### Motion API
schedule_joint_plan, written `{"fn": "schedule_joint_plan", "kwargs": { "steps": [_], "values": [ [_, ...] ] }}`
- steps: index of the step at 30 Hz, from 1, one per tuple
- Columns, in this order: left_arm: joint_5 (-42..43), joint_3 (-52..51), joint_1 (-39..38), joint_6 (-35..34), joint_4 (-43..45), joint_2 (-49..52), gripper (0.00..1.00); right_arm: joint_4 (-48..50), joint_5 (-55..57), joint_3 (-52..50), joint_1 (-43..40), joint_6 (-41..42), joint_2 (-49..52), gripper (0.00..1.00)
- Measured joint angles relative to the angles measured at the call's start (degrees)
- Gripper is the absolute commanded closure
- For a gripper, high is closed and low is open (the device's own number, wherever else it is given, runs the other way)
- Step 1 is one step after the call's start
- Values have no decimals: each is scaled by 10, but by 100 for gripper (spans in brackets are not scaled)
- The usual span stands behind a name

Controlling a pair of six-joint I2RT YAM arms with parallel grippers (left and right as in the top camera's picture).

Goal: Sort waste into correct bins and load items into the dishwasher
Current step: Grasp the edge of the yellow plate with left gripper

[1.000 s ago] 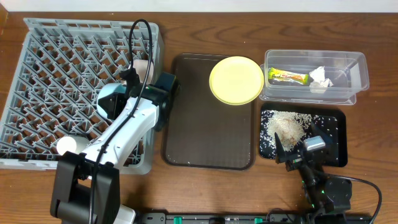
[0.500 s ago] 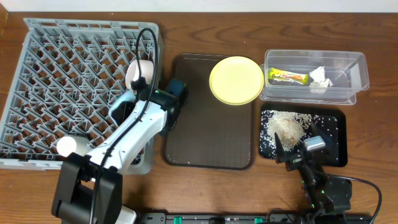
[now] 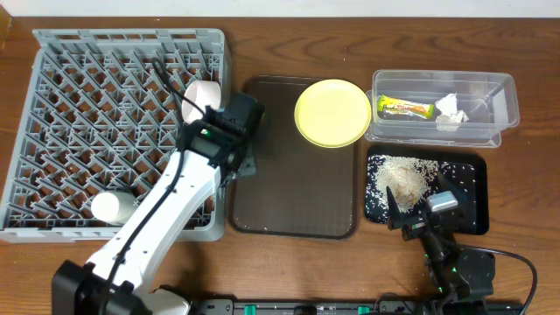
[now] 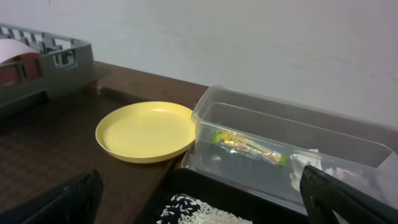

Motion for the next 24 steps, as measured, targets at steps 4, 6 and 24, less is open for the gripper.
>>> {"fn": "schedule_joint_plan", "kwargs": {
  "steps": [4, 6, 24],
  "values": [
    [50, 2, 0, 2, 68, -2, 38, 0, 0, 0, 0, 0, 0, 1],
    [73, 2, 0, 15, 127, 3, 38, 0, 0, 0, 0, 0, 0, 1],
    [304, -9, -2, -11, 476, 273, 54, 0, 0, 0, 0, 0, 0, 1]
  ]
}}
